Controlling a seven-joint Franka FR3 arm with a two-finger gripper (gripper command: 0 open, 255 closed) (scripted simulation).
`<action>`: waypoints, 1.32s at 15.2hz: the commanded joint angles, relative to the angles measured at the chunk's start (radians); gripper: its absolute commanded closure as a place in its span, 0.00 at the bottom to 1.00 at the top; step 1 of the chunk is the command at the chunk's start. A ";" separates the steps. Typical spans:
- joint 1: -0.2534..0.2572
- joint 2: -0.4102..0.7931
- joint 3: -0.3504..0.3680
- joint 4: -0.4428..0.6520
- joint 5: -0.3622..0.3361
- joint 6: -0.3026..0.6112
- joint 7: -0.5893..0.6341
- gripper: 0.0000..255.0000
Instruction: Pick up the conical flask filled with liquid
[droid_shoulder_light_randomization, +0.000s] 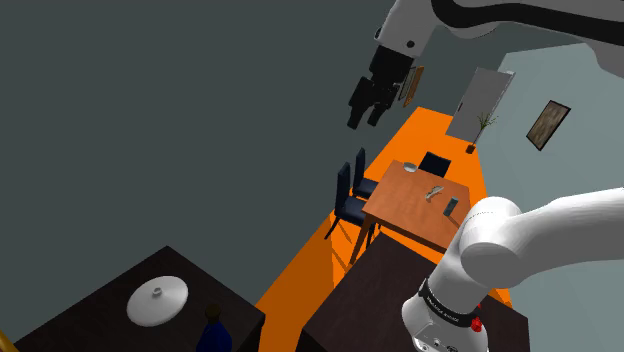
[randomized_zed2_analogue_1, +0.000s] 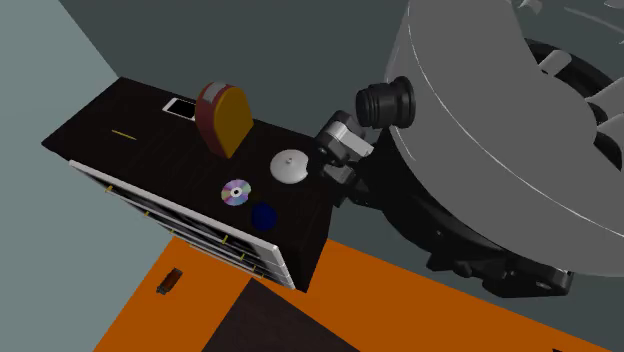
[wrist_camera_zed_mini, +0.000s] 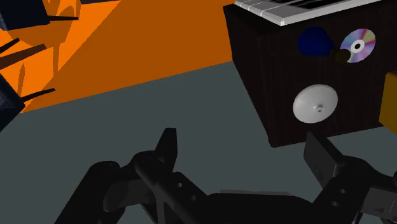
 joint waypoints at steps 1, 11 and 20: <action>0.000 0.000 0.000 0.000 0.000 0.000 0.000 0.00; 0.043 0.119 0.178 -0.156 0.072 0.256 0.153 0.00; 0.059 0.351 0.350 -0.190 0.089 0.504 0.310 0.00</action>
